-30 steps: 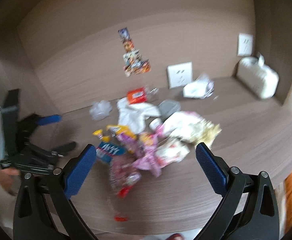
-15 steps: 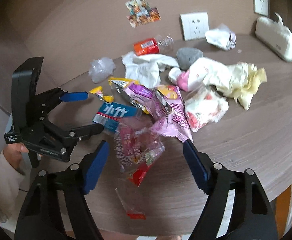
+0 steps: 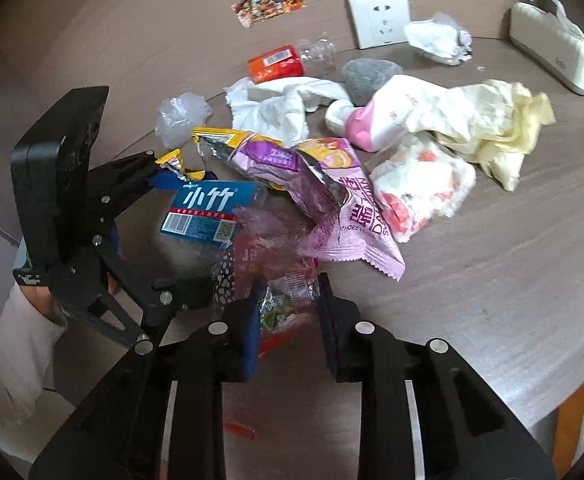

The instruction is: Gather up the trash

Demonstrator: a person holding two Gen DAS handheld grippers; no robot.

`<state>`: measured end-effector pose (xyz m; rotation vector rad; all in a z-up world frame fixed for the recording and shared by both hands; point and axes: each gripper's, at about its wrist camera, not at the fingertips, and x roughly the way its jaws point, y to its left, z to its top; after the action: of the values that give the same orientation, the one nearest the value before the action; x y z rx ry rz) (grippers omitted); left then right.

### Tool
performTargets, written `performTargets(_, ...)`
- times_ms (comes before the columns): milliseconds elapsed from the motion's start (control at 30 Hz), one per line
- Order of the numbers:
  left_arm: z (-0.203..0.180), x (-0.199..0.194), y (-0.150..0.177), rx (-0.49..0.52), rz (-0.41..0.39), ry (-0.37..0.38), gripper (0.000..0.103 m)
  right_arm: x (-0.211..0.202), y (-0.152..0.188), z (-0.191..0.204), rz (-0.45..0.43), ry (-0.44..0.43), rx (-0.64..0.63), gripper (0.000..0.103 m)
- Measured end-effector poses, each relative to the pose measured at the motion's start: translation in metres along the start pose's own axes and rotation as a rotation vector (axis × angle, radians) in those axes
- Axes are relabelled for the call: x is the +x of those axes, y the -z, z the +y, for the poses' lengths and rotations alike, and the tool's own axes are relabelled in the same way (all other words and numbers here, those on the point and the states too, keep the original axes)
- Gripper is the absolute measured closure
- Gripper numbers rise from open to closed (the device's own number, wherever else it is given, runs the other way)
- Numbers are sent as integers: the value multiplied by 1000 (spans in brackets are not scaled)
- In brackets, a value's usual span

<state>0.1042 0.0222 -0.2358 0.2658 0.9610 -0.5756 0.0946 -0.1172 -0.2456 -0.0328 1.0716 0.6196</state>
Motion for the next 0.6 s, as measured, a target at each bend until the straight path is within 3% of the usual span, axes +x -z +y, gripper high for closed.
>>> performTargets(33, -3, 0, 1, -1, -1, 8, 7, -3, 2, -1, -1, 7, 4, 76)
performTargets(67, -7, 1, 1, -6, -3, 9, 17, -4, 2, -2, -5, 16, 5, 76)
performTargets(200, -17, 0, 1, -67, -12, -13, 27, -14, 5, -8, -17, 29, 45, 76)
performTargets(400, -23, -17, 5, -195, -61, -32, 31, -31, 1, -8, -58, -9, 84, 76)
performTargets(600, -26, -37, -3, -215, -86, -63, 33, -66, -5, 0, -147, -29, 60, 76)
